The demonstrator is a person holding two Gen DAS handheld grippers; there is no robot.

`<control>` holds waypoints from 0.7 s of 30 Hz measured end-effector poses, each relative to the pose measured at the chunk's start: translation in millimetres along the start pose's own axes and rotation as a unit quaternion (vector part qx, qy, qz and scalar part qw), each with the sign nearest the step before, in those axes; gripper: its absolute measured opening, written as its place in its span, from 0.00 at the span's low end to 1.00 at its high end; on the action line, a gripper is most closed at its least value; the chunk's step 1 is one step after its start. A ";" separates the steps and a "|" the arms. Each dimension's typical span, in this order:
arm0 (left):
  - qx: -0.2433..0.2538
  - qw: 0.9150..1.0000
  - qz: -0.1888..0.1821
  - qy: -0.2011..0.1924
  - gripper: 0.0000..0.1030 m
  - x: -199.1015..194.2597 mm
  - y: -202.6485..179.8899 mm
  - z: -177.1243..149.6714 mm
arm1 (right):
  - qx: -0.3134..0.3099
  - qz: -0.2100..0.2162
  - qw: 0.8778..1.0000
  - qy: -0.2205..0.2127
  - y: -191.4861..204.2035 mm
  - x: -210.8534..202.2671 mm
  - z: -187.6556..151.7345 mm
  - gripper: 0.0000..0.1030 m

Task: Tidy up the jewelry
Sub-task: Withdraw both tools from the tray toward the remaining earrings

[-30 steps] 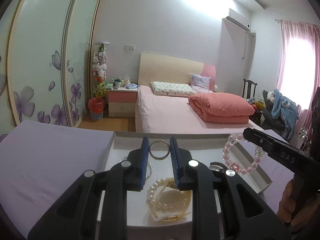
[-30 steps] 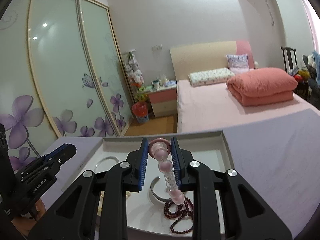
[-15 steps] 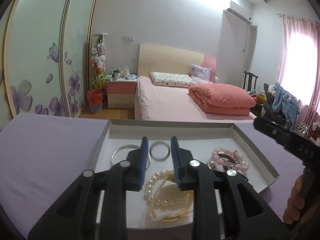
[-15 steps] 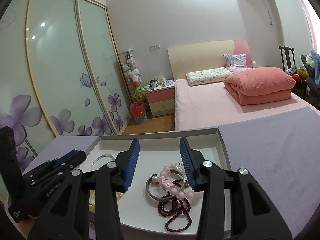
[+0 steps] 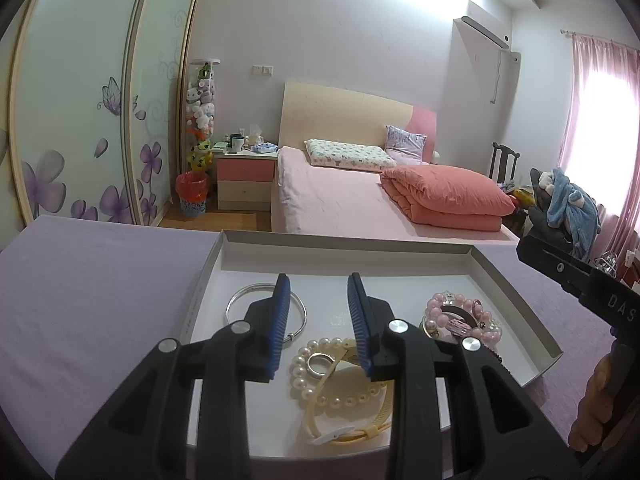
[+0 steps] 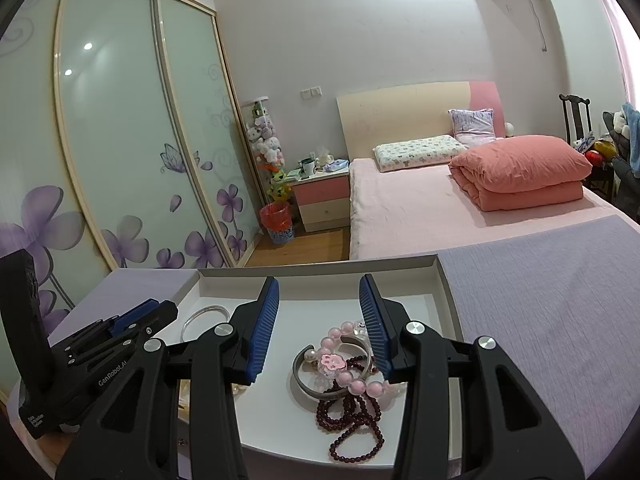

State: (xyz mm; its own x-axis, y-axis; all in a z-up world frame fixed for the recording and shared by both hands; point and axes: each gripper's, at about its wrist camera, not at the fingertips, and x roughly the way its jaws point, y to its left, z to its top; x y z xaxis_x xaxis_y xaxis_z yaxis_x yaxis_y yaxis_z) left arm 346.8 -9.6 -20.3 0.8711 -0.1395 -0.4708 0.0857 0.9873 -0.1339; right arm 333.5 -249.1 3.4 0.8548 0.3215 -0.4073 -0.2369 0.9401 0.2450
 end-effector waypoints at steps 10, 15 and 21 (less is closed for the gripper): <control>0.000 1.000 -0.001 -0.001 0.32 0.0 0.3 -0.8 | 0.000 0.000 1.000 0.000 0.1 0.1 -0.2 0.42; 0.000 1.000 -0.001 -0.002 0.33 -1.9 0.6 1.5 | -0.002 -0.001 1.000 0.000 -1.3 0.4 -0.7 0.42; 0.006 1.000 0.003 -0.007 0.34 -7.9 -3.3 7.4 | -0.006 -0.001 1.000 -0.001 -2.6 -0.9 -0.4 0.42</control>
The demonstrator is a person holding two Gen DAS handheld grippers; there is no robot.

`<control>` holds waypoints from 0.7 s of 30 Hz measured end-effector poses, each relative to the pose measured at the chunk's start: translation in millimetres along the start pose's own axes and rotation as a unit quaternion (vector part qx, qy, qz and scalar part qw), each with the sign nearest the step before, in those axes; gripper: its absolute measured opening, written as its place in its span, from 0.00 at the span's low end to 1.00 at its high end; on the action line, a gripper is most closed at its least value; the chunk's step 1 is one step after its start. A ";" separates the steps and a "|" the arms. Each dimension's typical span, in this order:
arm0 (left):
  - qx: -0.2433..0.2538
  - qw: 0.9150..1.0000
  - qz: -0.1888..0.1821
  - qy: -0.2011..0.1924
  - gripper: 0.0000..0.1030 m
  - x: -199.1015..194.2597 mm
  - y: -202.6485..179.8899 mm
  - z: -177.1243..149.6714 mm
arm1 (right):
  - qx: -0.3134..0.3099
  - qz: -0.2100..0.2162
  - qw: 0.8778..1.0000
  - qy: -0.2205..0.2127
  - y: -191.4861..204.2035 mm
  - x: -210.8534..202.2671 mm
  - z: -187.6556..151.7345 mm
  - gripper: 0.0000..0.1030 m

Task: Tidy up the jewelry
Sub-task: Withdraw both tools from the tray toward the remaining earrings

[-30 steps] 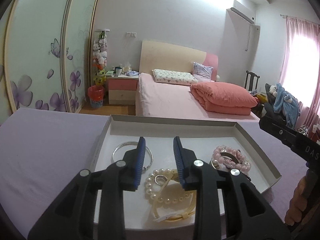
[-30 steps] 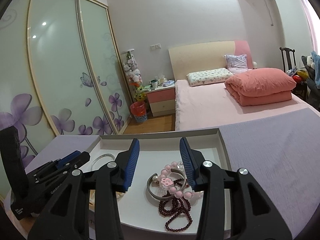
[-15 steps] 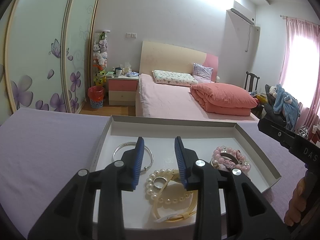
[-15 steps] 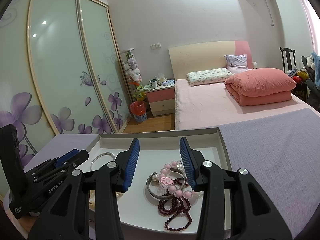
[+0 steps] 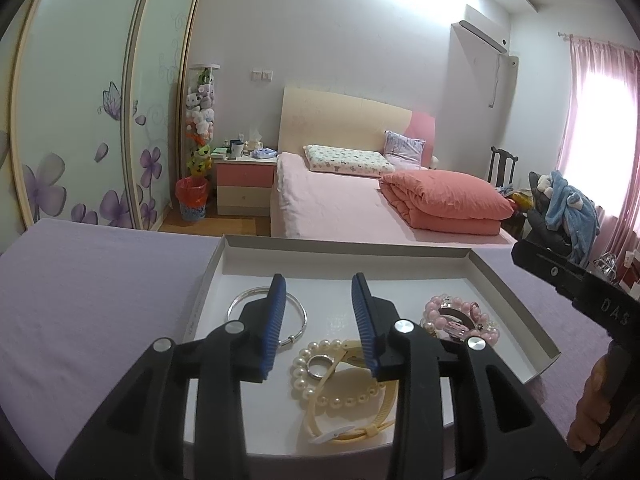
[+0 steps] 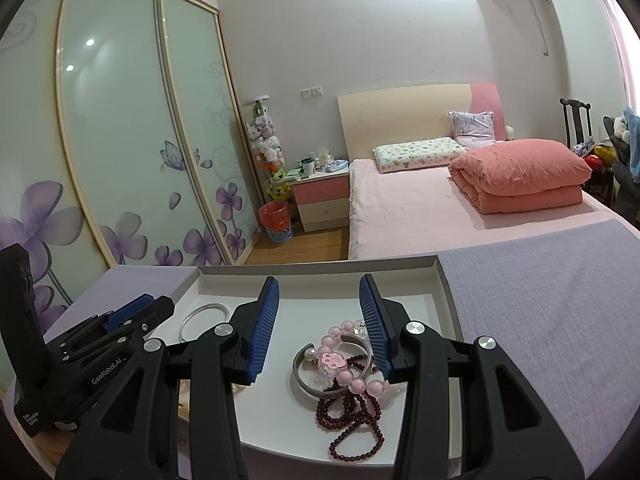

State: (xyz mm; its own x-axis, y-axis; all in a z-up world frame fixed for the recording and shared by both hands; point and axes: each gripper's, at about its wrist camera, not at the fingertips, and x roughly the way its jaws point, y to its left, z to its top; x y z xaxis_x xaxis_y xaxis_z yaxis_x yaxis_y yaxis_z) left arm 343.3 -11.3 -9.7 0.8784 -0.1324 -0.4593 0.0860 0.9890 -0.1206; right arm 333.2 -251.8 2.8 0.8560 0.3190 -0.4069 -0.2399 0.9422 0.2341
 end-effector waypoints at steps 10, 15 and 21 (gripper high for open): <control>0.006 1.000 0.001 0.004 0.51 -51.7 1.2 -2.8 | -0.006 -0.013 1.000 0.020 2.1 -38.0 -14.6 0.53; 0.016 1.000 -0.005 0.018 0.55 -78.5 1.5 -18.0 | -0.014 -0.018 0.999 0.030 2.8 -73.9 -35.1 0.63; 0.019 0.999 -0.012 0.047 0.59 -90.4 -2.6 -39.3 | -0.022 -0.032 0.998 0.045 2.6 -105.0 -59.7 0.69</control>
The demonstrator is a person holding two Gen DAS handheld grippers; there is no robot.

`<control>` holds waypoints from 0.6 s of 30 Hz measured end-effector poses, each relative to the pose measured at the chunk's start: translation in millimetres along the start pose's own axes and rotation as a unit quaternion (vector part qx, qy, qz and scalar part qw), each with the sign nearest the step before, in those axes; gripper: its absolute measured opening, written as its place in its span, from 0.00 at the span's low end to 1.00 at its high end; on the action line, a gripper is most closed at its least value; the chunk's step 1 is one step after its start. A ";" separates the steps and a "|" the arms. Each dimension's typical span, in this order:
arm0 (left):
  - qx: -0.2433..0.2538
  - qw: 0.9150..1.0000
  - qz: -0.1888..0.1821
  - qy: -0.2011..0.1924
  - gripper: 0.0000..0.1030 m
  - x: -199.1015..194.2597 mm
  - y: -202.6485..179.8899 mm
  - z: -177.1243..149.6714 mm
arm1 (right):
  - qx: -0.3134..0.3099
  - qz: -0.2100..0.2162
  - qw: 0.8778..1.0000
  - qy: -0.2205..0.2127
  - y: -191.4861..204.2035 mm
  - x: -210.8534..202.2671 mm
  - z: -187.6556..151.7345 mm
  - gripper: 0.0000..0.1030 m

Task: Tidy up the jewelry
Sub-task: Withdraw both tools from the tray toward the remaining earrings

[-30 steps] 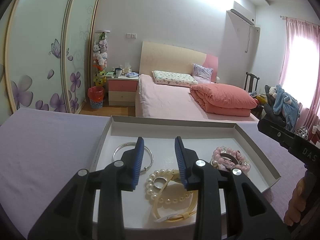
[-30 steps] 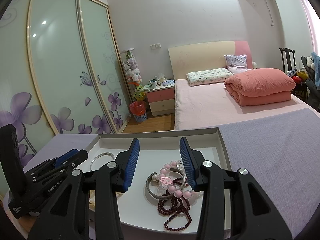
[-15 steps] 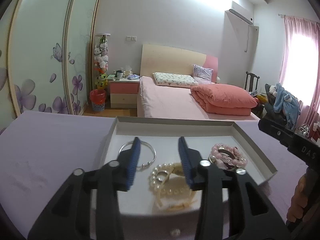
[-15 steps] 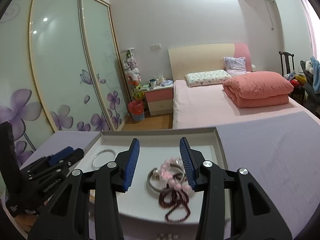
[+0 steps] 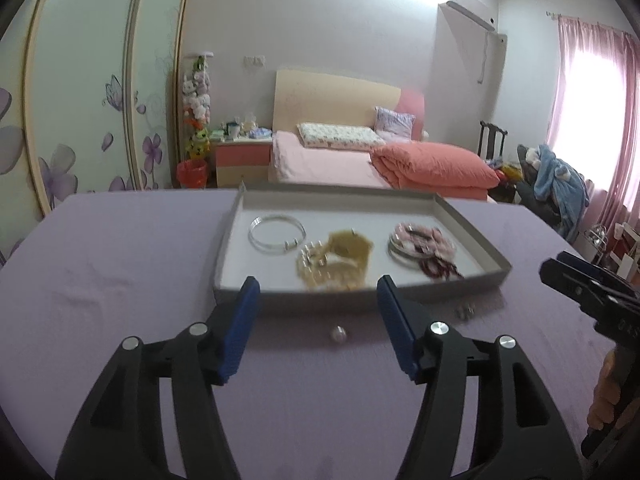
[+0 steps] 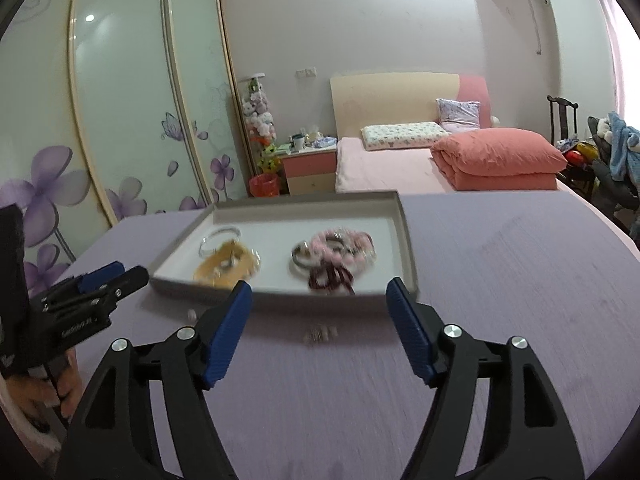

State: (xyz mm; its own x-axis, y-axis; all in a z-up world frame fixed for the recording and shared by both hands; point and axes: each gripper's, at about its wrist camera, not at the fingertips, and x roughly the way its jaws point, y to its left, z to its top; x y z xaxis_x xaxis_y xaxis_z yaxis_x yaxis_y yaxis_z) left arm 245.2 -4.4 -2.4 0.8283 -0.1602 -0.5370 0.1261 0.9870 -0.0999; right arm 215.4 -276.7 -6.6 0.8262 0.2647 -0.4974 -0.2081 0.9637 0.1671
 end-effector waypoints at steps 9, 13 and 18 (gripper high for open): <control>0.025 0.993 0.012 0.116 0.46 46.2 -21.5 -24.8 | 0.013 -0.013 1.000 0.010 -10.3 -13.2 -17.2 0.71; 0.012 0.989 0.017 0.147 0.38 64.9 -19.7 -28.2 | 0.015 -0.011 1.000 0.010 -11.5 -11.7 -17.9 0.71; 0.011 0.987 0.020 0.156 0.25 75.3 -19.4 -27.4 | 0.012 -0.007 1.000 0.016 -9.4 -8.4 -21.9 0.71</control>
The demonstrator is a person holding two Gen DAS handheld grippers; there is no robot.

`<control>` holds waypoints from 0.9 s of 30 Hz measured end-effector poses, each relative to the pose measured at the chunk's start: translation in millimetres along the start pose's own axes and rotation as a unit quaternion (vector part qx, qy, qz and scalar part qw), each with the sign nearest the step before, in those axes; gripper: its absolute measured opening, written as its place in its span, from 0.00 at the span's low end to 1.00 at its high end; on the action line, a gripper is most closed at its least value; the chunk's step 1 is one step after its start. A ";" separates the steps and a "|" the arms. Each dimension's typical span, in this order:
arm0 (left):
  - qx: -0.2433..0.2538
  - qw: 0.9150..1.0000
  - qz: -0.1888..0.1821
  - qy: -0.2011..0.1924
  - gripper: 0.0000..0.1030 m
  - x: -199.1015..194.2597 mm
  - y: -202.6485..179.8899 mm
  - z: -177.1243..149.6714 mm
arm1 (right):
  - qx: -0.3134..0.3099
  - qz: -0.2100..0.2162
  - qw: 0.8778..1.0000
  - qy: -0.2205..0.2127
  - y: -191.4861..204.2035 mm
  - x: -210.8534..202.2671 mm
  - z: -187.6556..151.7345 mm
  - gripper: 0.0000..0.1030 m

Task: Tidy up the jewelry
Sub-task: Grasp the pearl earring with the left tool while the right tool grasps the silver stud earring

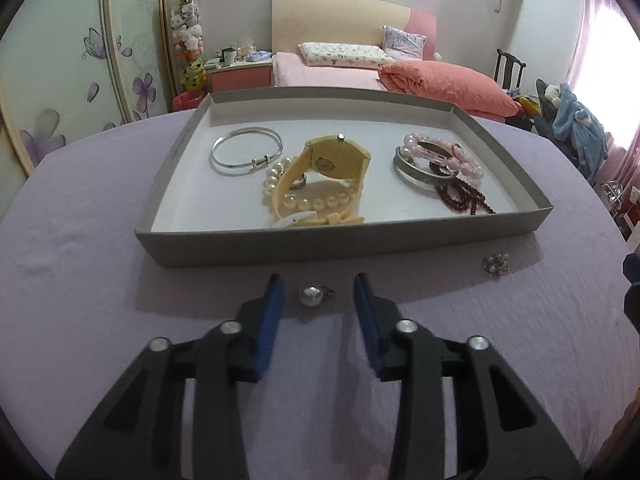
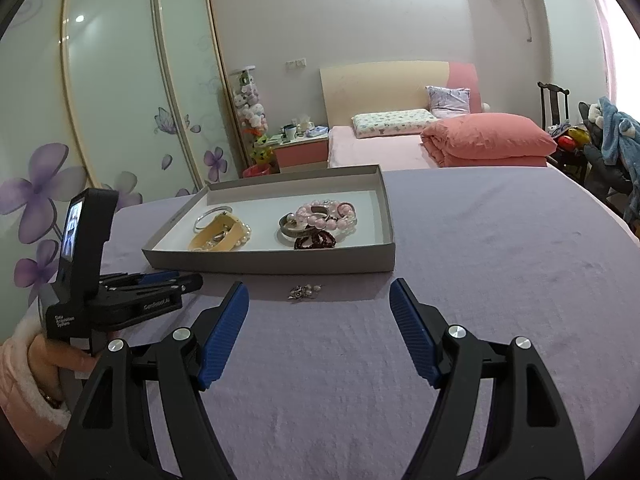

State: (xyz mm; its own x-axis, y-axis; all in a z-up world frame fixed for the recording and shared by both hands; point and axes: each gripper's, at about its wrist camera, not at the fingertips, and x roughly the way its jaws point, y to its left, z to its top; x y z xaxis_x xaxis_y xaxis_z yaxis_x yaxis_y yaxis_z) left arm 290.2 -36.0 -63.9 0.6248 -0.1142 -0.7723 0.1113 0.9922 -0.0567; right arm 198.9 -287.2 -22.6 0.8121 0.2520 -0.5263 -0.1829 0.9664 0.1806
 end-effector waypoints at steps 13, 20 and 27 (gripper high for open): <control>-0.026 0.999 -0.008 -0.023 0.15 -25.5 24.0 -13.2 | -0.004 0.006 1.000 0.020 4.7 10.6 -0.4 0.71; -0.053 0.997 -0.010 -0.050 0.15 -52.5 51.5 -27.2 | -0.025 0.001 0.997 0.070 16.2 36.1 -2.3 0.64; -0.064 0.996 -0.023 -0.066 0.15 -63.9 61.4 -33.7 | -0.045 -0.021 0.990 0.130 26.6 72.4 -0.9 0.58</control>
State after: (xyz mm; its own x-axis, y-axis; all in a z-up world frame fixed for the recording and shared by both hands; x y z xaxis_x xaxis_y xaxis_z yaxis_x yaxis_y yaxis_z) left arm 231.0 33.9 -39.3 0.7182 -0.1569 -0.6780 0.0477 0.9831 -0.1769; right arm 252.4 -243.2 -56.6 0.6519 0.2049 -0.7301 -0.2109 0.9738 0.0850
